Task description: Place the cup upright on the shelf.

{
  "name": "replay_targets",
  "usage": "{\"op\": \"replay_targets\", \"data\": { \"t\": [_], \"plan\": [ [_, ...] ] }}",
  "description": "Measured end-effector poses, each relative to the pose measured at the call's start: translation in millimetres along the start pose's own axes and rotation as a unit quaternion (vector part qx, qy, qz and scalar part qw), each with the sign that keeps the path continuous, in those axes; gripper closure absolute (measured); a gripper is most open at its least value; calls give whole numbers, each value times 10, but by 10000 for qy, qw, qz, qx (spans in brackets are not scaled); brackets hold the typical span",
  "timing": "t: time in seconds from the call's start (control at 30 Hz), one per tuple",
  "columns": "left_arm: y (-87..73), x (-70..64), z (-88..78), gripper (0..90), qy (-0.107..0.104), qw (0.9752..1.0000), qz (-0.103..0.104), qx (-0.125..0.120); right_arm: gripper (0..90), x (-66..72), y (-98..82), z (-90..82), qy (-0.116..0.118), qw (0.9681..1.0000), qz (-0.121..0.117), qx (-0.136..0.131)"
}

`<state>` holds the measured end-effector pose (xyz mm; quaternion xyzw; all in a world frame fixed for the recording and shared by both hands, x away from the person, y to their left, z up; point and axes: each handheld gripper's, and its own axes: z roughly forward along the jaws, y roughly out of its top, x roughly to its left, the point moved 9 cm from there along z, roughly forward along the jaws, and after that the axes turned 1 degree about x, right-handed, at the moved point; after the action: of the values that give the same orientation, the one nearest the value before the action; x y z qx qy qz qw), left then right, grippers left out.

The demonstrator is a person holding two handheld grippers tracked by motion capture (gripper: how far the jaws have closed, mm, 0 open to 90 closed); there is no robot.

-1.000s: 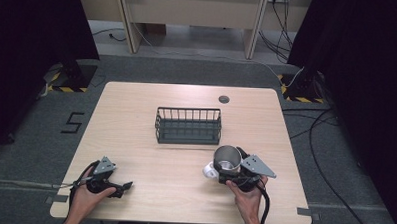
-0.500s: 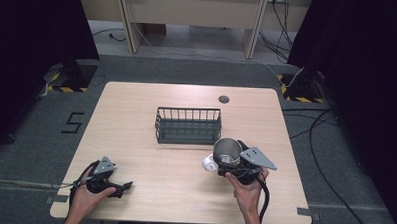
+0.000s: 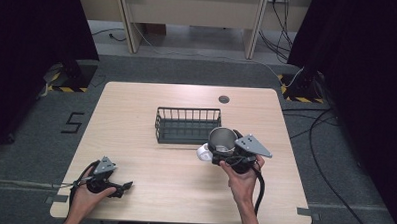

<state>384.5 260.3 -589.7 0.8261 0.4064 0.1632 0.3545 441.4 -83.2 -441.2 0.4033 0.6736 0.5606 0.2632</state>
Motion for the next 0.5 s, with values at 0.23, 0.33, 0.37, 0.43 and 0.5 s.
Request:
{"op": "replay_targets", "data": {
  "t": [0.23,0.33,0.37,0.43,0.5],
  "plan": [
    [0,0,0,0,-1,10000,2,1,59,42,142,53,1,10000,20,-18],
    [0,1,0,0,1,10000,5,1,59,71,213,76,1,10000,15,0],
    [0,1,0,0,1,10000,5,1,59,71,213,76,1,10000,15,0],
    [2,-1,1,0,-4,10000,2,-3,59,86,283,107,-22,10000,-27,-16],
    [2,-1,2,0,-3,10000,1,-5,59,93,321,136,-32,10000,-32,-8]
  ]
}}
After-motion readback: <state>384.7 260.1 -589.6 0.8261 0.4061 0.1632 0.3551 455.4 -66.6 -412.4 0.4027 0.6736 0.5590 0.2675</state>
